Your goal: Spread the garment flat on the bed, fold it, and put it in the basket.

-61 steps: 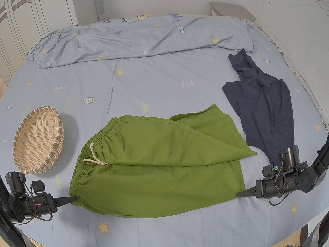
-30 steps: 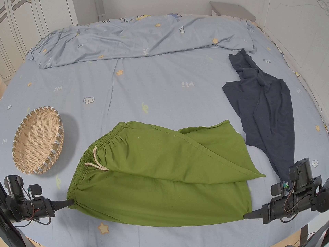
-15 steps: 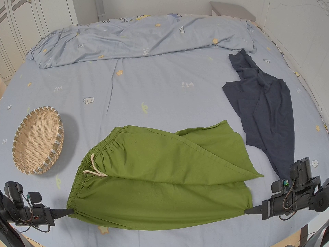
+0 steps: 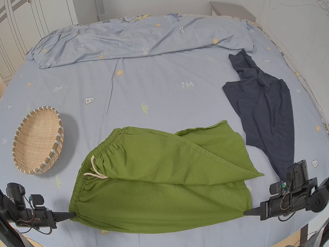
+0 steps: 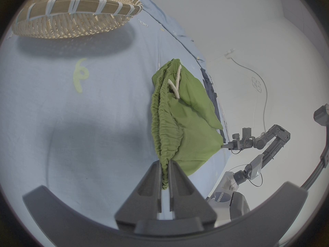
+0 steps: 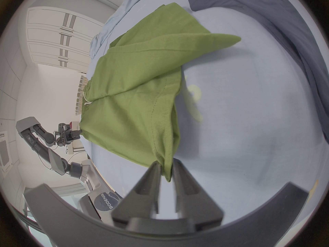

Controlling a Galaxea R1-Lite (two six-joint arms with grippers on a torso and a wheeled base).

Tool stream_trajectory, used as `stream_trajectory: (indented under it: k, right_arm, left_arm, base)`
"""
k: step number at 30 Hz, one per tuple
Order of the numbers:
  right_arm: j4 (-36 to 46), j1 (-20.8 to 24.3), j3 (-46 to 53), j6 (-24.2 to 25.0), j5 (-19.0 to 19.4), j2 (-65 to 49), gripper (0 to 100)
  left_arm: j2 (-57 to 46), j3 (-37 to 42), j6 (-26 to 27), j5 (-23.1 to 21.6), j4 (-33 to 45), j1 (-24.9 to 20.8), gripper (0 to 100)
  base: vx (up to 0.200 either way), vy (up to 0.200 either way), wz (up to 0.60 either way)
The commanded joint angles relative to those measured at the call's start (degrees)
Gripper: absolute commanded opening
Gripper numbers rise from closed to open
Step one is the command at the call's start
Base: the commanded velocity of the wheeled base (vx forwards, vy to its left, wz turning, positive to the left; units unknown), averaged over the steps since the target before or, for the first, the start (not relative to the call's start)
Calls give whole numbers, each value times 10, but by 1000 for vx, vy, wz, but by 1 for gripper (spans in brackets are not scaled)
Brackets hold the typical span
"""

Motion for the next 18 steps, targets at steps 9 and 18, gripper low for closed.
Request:
stream_trajectory:
  k: [9,18]
  right_arm:
    - [-61,5,28,1,4,19,100]
    - [-132,0,45,5,-4,-45,100]
  left_arm:
    - [-9,7,3,4,-2,0,100]
    - [-159,-14,-74,0,3,-1,100]
  base:
    - [0,0,0]
    - [0,0,0]
